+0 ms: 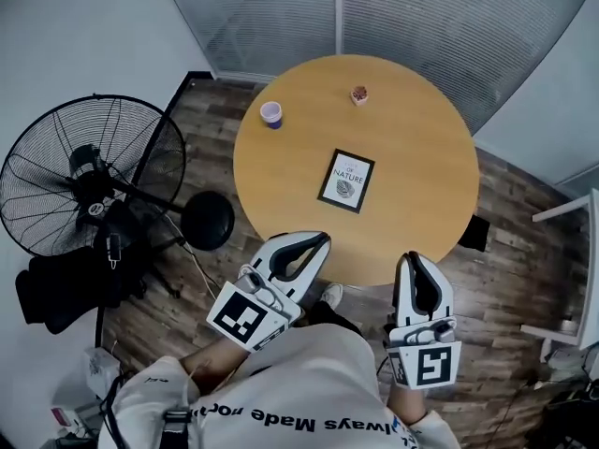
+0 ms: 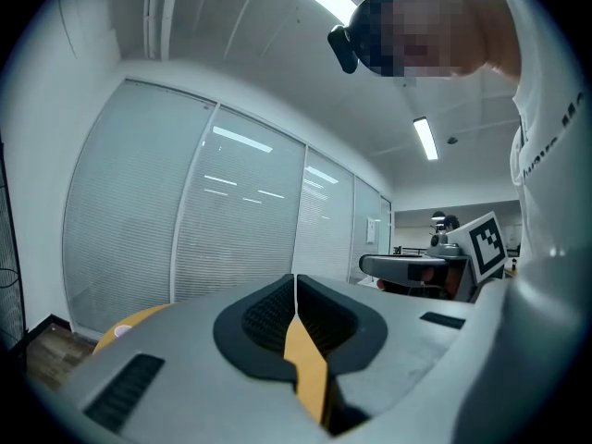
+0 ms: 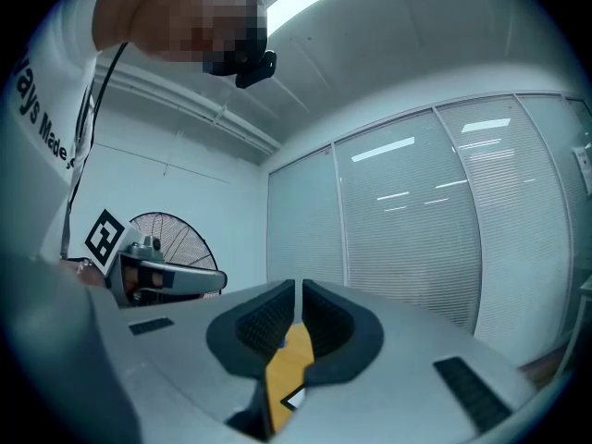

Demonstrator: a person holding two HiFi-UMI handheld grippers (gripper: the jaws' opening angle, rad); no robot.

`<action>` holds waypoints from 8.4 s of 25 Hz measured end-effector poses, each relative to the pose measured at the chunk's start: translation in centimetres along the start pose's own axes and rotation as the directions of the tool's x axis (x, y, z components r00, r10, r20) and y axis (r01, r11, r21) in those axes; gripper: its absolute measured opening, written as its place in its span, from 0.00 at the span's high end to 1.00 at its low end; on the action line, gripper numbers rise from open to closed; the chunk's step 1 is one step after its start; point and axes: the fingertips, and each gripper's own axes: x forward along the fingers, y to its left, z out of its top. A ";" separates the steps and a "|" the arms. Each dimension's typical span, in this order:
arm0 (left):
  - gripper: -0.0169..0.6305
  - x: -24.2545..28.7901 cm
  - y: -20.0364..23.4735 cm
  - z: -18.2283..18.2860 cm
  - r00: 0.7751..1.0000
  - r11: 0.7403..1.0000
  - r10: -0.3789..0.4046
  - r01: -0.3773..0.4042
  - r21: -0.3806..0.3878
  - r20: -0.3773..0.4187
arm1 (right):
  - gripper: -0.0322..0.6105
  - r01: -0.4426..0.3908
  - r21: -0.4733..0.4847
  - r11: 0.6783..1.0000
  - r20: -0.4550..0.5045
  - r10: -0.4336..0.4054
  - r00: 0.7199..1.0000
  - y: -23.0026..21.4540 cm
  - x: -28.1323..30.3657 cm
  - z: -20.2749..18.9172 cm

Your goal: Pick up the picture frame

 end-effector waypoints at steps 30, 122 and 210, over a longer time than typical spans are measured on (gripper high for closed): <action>0.92 5.5 9.2 1.1 1.000 1.000 0.006 -0.006 -0.006 0.025 | 0.88 -0.027 -0.022 0.999 -0.012 0.027 1.000 -1.5 10.9 0.5; 0.80 20.2 26.2 -45.2 0.720 0.969 -0.138 -0.043 -0.242 -0.680 | 0.76 0.250 0.142 0.958 -0.728 -0.070 0.681 -9.8 25.2 -47.5; 0.81 16.8 22.5 -26.9 0.862 0.988 -0.061 -0.018 -0.151 -0.503 | 0.80 0.336 0.050 0.941 -0.554 -0.253 0.793 -8.0 21.3 -30.1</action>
